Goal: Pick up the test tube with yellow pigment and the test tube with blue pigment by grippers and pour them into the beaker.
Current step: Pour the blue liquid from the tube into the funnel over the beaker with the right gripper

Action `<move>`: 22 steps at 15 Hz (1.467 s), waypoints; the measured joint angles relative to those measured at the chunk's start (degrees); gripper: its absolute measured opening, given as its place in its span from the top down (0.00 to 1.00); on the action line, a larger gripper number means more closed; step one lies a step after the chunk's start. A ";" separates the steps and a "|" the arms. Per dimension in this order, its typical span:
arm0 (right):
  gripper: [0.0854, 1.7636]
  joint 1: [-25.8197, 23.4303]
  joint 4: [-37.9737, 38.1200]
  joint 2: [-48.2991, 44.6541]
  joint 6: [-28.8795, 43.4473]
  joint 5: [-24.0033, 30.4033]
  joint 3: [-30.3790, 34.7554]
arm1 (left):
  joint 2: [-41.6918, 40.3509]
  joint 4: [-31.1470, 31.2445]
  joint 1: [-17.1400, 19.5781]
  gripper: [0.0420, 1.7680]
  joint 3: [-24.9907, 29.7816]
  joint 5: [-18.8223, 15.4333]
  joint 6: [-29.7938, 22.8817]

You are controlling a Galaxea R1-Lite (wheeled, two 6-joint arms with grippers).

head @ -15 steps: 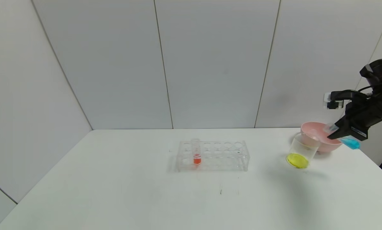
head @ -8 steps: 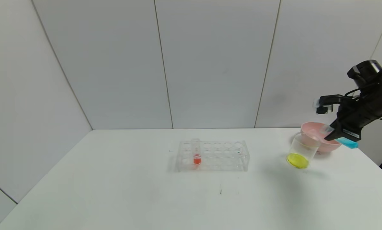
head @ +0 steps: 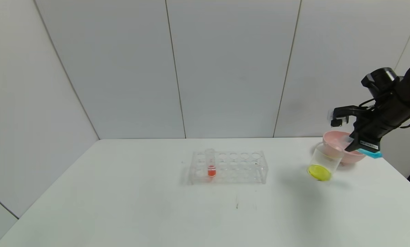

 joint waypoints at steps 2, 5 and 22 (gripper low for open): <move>0.75 0.76 -0.44 0.20 -0.20 -2.15 0.00 | 0.00 0.00 0.00 0.00 0.00 0.00 0.00; 0.75 1.94 -0.79 0.20 -2.15 -7.70 0.00 | 0.00 0.00 0.02 0.00 0.00 0.00 0.02; 0.75 5.80 -0.91 0.65 -4.77 -19.53 0.02 | 0.00 0.00 0.05 0.00 0.00 0.00 0.00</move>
